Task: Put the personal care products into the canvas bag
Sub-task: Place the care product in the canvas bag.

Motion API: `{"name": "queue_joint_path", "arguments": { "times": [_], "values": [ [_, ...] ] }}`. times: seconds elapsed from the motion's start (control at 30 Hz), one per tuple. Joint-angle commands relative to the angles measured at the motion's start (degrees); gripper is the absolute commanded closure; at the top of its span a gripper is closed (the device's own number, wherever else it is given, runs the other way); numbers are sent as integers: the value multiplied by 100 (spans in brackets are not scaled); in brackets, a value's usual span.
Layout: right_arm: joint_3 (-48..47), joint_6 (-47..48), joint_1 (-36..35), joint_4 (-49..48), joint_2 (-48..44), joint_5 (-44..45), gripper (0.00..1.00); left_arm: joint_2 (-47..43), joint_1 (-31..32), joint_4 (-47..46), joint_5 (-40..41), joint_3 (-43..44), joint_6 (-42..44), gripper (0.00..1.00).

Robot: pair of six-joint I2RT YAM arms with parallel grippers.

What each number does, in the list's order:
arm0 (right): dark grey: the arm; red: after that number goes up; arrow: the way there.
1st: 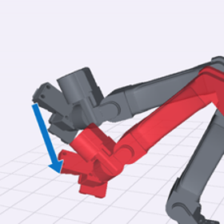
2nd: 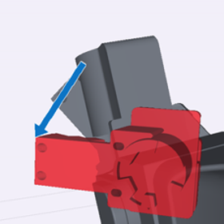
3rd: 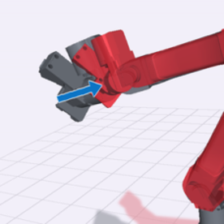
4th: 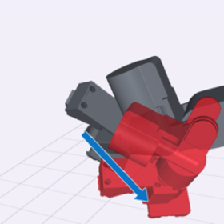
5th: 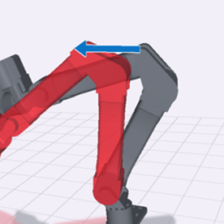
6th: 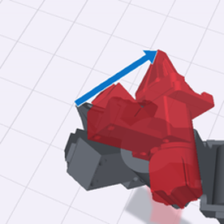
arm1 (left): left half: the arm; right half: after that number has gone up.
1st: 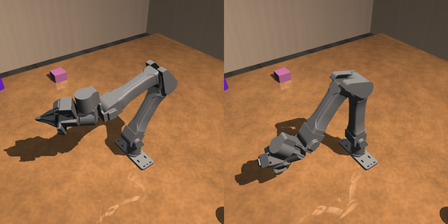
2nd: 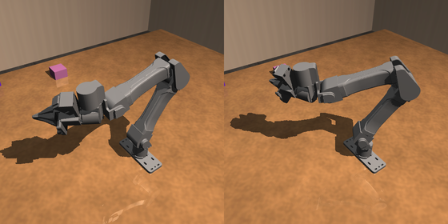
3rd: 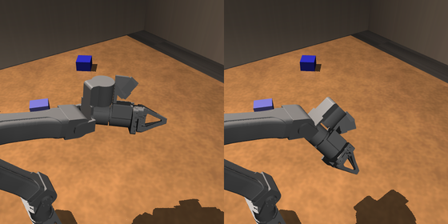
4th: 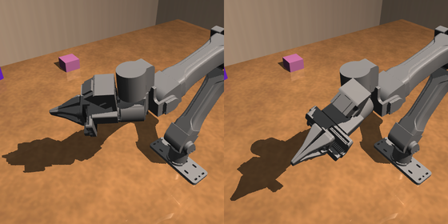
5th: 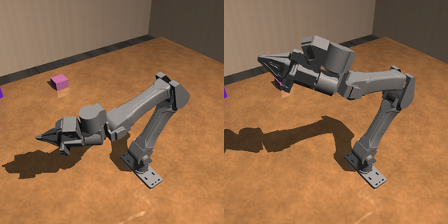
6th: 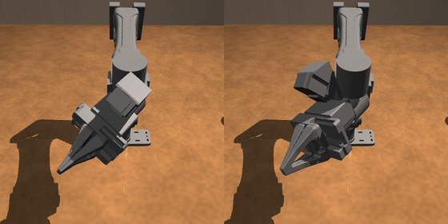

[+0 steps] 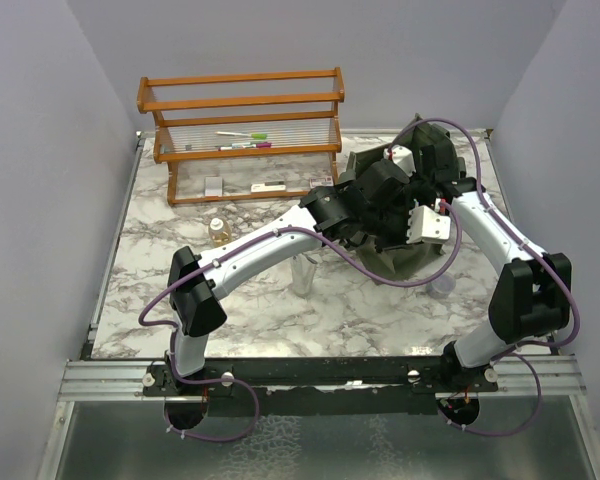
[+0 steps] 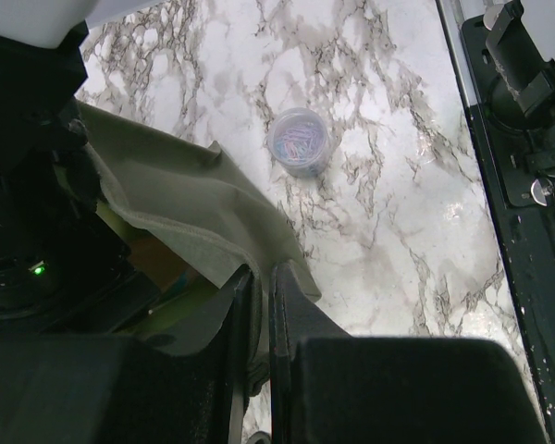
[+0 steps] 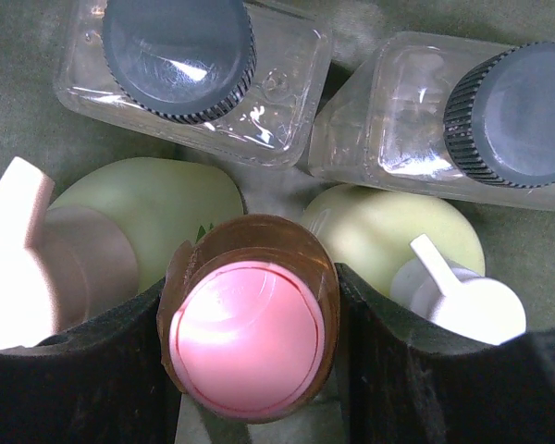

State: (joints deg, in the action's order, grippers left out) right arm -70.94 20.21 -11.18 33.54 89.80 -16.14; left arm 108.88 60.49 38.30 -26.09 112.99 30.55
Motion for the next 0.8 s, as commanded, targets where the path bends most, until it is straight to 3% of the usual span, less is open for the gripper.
{"name": "queue_joint_path", "arguments": {
  "times": [0.0,0.77],
  "values": [
    [52,181,-25,-498,162,12,67,-104,-1,107,5,63,48,95],
    [-254,244,-25,-187,279,23,46,-148,6,151,74,4,118,94]
  ]
}}
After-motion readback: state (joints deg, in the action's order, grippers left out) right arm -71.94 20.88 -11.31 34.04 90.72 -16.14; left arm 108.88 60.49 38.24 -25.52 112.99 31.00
